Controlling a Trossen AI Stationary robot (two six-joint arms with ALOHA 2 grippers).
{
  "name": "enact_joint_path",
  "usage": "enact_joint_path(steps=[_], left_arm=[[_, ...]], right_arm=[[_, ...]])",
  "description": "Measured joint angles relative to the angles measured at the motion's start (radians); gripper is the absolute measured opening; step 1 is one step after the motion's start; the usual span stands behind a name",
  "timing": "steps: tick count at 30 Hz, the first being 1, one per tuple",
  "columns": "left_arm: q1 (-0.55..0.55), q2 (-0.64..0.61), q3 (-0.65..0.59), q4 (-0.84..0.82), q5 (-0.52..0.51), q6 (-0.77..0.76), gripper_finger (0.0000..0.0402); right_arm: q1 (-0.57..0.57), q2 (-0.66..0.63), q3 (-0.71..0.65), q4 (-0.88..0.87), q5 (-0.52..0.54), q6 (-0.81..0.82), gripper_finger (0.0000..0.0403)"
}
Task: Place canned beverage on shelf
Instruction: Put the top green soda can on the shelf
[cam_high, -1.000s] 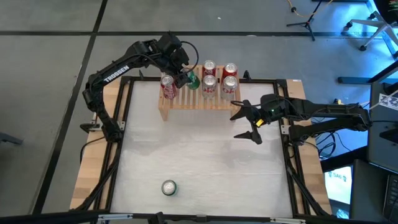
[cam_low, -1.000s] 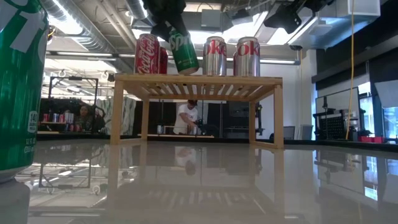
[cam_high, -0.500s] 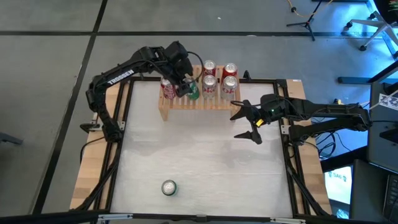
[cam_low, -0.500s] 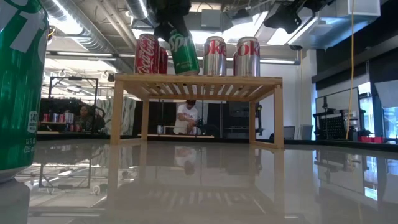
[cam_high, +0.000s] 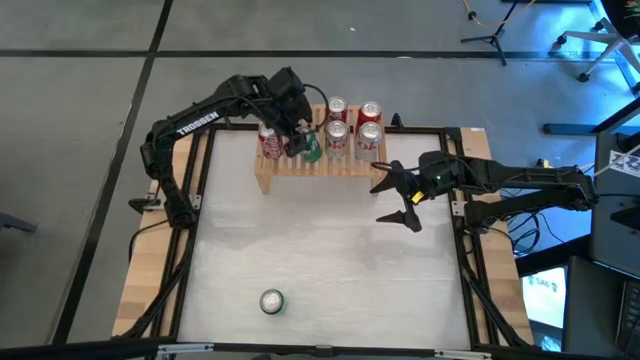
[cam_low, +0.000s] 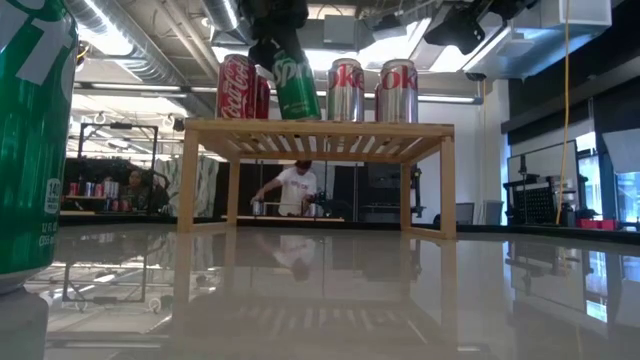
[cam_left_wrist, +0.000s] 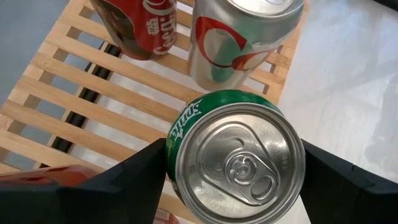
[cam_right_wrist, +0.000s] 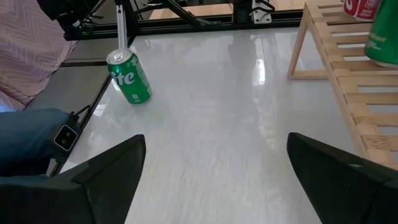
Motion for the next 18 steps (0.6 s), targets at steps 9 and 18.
enact_joint_path(steps=[9,18], left_arm=[[0.015,0.003,0.039,-0.058,-0.008,-0.003,0.0286],[0.024,0.003,0.087,-0.084,-0.011,-0.005,0.0286]], right_arm=[[0.0,0.0,0.0,0.0,0.0,0.0,0.0386],[0.0,0.0,0.0,0.0,0.0,0.0,0.0386]])
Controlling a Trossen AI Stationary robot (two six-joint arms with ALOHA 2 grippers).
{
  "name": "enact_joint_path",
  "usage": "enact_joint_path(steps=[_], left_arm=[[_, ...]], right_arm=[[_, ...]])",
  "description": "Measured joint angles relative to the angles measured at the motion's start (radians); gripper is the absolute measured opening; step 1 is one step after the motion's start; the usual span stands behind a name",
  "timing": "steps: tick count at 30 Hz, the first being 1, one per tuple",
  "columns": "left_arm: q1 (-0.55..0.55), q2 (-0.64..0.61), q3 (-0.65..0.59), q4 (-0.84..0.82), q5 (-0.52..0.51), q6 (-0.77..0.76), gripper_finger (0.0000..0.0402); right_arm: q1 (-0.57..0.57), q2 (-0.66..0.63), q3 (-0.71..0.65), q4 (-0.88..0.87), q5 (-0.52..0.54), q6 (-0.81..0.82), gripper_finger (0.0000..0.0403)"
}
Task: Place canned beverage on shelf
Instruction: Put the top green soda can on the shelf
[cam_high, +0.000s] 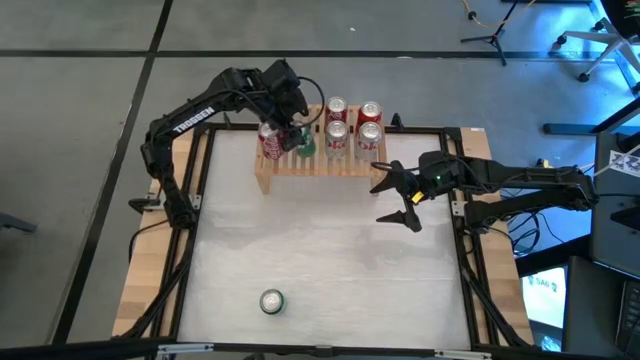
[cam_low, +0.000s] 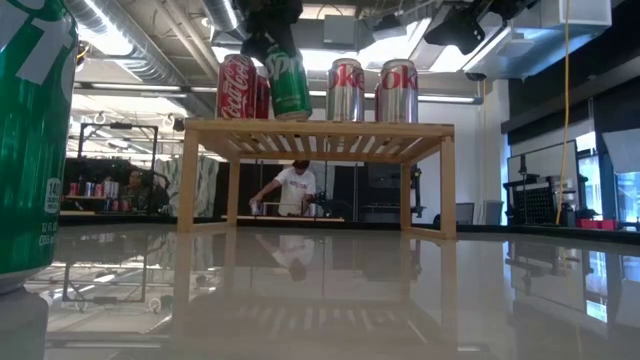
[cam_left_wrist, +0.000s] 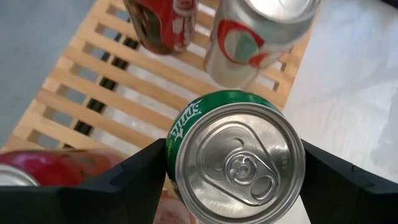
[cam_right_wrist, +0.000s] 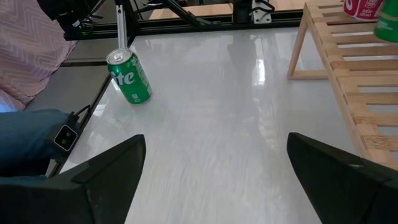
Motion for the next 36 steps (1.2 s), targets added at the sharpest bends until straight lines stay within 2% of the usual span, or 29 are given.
enact_joint_path(steps=[21,36], left_arm=[[0.0,-0.001,-0.037,0.0,0.002,-0.019,0.0286],[0.0,-0.001,-0.037,0.01,0.001,-0.018,0.0303]], right_arm=[[0.0,0.0,0.0,0.0,0.0,0.0,0.0386],[0.0,0.0,0.0,0.0,0.0,0.0,0.0386]])
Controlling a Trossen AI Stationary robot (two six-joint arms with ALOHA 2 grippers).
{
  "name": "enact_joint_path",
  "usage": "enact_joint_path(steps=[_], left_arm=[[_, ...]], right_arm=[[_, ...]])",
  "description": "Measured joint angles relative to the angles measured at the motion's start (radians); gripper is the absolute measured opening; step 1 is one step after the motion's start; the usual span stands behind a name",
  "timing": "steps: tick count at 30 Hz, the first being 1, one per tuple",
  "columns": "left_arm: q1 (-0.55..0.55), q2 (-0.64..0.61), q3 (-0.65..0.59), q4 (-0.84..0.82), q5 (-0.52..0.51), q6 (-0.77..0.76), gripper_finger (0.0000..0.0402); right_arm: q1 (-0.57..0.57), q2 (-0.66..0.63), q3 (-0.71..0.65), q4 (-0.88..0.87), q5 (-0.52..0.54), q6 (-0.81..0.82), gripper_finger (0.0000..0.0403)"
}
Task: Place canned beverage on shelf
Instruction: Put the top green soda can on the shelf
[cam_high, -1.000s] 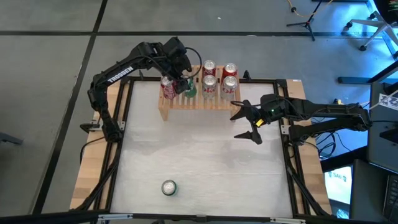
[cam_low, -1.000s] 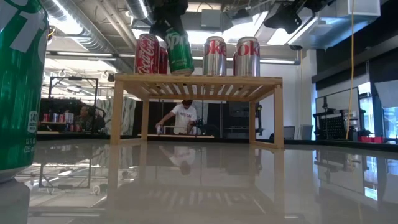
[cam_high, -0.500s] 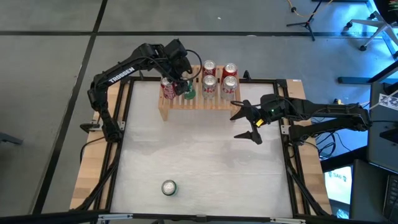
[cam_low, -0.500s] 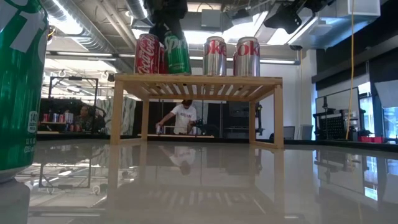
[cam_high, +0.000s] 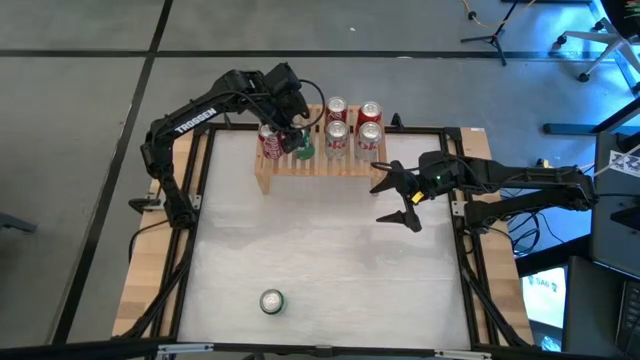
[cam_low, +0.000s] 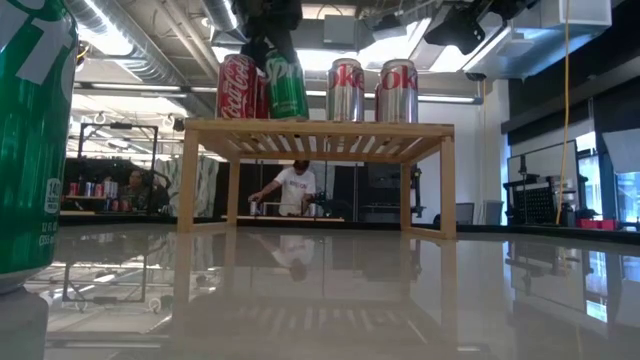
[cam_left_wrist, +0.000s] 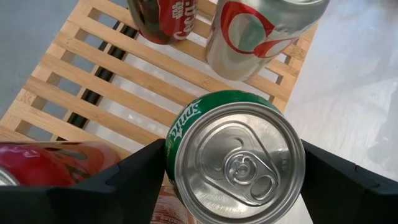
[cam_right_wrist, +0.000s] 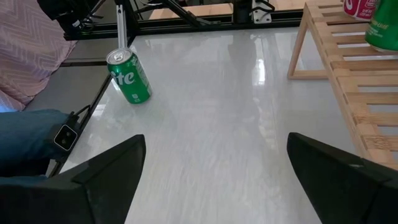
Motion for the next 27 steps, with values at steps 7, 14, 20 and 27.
enact_joint_path(steps=[7,14,20,27], left_arm=[[0.0,0.0,0.0,0.0,-0.027,0.0,0.0304],[0.0,0.0,0.0,0.0,-0.05,0.0,0.0304],[0.0,0.0,0.0,0.001,-0.05,0.0,0.0305],[0.0,0.0,0.0,0.0,-0.045,0.0,0.0305]], right_arm=[[0.0,0.0,0.0,0.0,0.0,0.0,0.0386],[0.0,0.0,0.0,0.0,0.0,0.0,0.0386],[0.0,0.0,0.0,0.0,0.0,0.0,0.0386],[0.0,0.0,0.0,0.0,0.0,0.0,0.0386]])
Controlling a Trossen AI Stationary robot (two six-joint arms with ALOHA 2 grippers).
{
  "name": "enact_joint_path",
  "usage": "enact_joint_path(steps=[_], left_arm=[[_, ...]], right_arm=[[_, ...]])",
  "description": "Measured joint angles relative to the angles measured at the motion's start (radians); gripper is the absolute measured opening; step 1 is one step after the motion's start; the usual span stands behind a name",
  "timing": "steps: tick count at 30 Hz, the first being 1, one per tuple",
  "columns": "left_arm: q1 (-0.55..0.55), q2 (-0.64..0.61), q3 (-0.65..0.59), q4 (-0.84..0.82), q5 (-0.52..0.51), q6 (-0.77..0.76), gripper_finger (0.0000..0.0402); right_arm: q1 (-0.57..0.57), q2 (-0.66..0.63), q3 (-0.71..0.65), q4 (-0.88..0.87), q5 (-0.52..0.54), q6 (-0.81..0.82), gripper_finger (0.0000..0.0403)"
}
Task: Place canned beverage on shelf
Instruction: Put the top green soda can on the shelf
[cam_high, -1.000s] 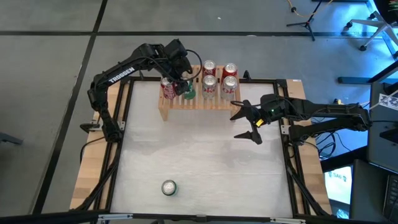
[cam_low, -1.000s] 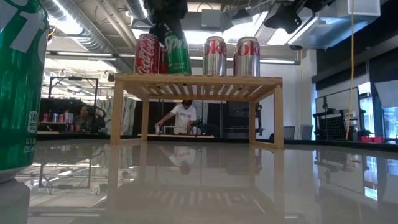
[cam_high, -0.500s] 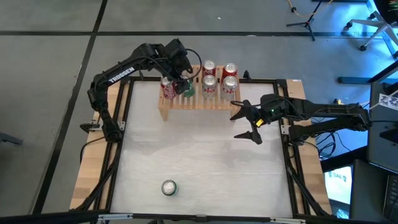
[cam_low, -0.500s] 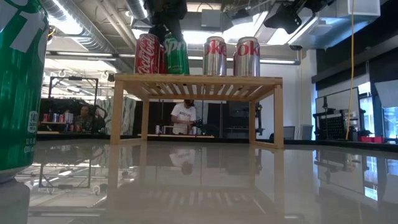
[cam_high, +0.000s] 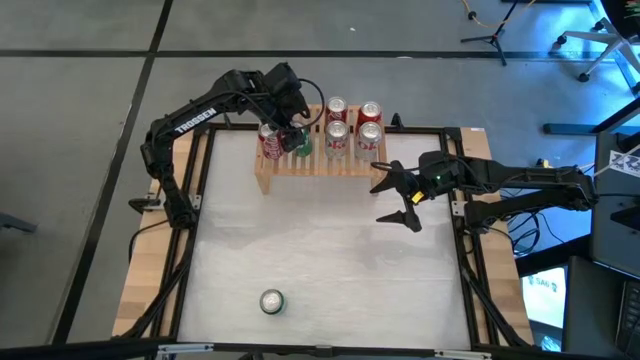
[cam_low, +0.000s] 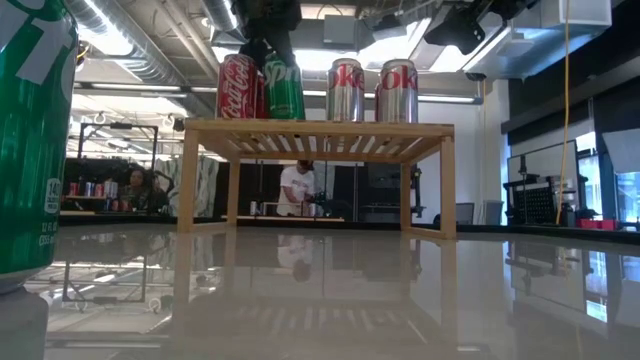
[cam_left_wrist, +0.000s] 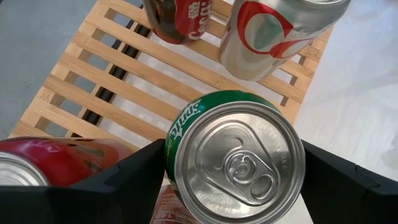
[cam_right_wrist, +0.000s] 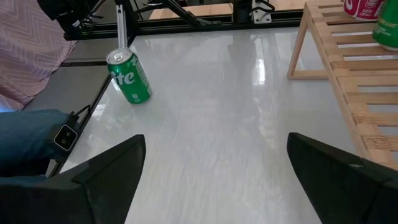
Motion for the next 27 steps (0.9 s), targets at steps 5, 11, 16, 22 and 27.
enact_joint_path(steps=[5,11,16,22,27], left_arm=[[0.0,0.0,0.0,0.0,0.004,0.0,0.0305],[0.0,0.0,0.0,0.002,0.004,0.0,0.0305],[0.0,0.0,0.0,0.014,0.004,0.001,0.0305],[0.0,0.0,0.0,0.019,0.004,0.001,0.0307],[0.0,-0.001,0.0,0.023,0.004,0.001,0.0333]], right_arm=[[0.0,0.0,0.0,0.0,0.0,0.0,0.0386],[0.0,0.0,0.0,0.0,0.0,0.0,0.0386],[0.0,0.0,0.0,0.0,0.0,0.0,0.0386],[0.0,0.0,0.0,0.0,0.0,0.0,0.0386],[0.0,0.0,0.0,0.0,0.0,0.0,0.0386]])
